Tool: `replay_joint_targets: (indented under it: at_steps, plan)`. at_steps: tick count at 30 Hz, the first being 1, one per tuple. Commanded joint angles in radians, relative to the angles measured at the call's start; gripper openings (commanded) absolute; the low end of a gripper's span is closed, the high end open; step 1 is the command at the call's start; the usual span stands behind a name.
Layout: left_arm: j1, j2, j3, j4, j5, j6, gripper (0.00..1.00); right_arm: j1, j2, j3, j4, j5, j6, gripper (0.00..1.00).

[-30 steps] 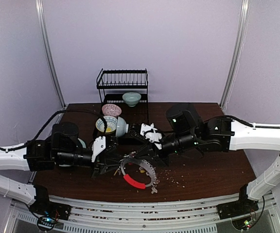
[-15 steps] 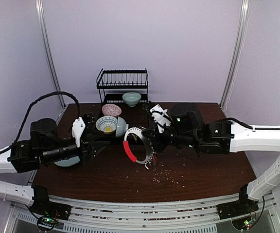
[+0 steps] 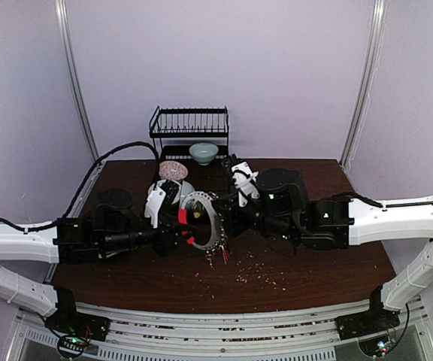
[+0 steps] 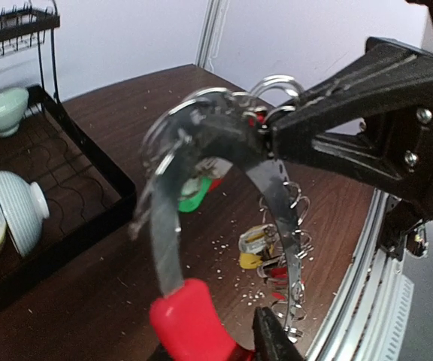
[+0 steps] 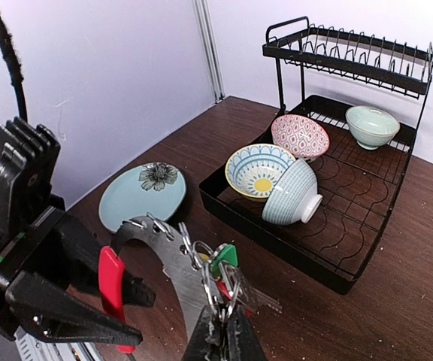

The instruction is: Put the keys on the keyring

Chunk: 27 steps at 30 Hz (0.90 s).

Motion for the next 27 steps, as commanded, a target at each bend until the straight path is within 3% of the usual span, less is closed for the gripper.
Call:
replay_joint_targets:
  at_steps: [1,3,9,10,12,15,21,25,27]
  plan:
    - [0.006,-0.034,-0.008,0.098,-0.015,-0.038,0.15,0.007,-0.012,-0.019,0.086,-0.020,0.004,0.00]
    - [0.006,-0.039,-0.013,0.115,0.008,-0.035,0.00,0.008,-0.008,-0.017,0.081,-0.029,-0.001,0.00]
    - [0.006,-0.071,-0.005,0.034,-0.032,0.082,0.00,0.001,-0.033,-0.055,0.085,-0.101,-0.057,0.01]
    - [0.006,-0.075,0.007,-0.014,-0.075,0.136,0.00,-0.001,-0.040,-0.059,0.069,-0.136,-0.077,0.14]
    - [0.005,-0.075,0.056,-0.122,-0.186,0.246,0.00,-0.004,-0.070,-0.068,0.026,-0.201,-0.125,0.51]
    - [-0.026,-0.070,0.131,-0.253,-0.261,0.435,0.00,-0.017,-0.159,-0.102,-0.041,-0.259,-0.186,0.64]
    - [-0.157,-0.089,0.145,-0.380,-0.230,0.842,0.00,-0.040,-0.326,-0.134,-0.127,-0.603,-0.288,0.69]
    - [-0.232,-0.054,0.118,-0.382,-0.396,1.017,0.00,-0.040,-0.326,-0.099,-0.168,-0.667,-0.325,0.64]
    - [-0.245,-0.050,0.137,-0.368,-0.400,1.048,0.00,-0.039,-0.314,-0.086,-0.191,-0.658,-0.338,0.60]
